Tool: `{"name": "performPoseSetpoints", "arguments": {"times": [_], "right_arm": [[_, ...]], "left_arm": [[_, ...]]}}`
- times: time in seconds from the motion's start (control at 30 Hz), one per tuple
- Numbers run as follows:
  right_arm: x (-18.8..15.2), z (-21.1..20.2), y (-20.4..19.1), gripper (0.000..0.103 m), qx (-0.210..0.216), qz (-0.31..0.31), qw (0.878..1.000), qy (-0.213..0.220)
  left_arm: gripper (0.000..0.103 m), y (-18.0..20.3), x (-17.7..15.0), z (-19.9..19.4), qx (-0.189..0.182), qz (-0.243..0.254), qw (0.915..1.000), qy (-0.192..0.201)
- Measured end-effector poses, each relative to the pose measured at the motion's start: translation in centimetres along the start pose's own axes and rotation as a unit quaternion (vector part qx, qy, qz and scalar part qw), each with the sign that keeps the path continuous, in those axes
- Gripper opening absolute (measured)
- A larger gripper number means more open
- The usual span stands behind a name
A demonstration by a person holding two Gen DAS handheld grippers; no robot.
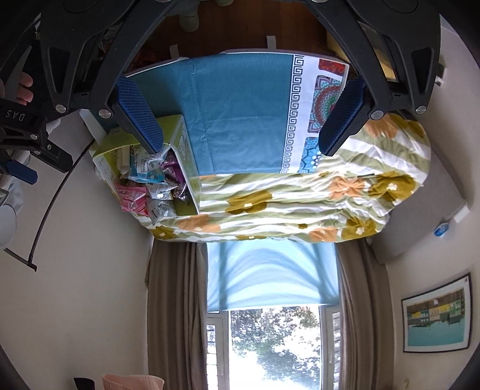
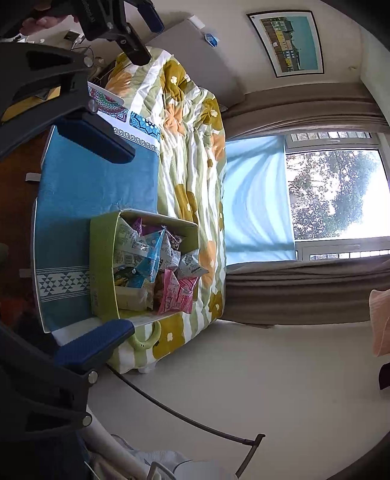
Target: Organize snacks
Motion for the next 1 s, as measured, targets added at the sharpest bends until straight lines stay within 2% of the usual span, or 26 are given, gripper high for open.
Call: {"name": "performPoseSetpoints", "arguments": {"times": [1.0], "right_arm": [[-1.02, -0.57, -1.02, 0.103, -0.008, 0.006, 1.0, -0.004]], "left_arm": [[0.103, -0.12, -0.24, 0.06, -0.01, 0.004, 0.9999, 0.007]]}}
Point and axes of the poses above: each gripper's, at about its wrist camera, not at the fingertips, and z roughly the way its jaws point, y to its right, x to its top, the point moved 1 cm from there along z, roughly the way its jaws point, and after that the axes turned 9 degrees about x, right-handed, at the moved point
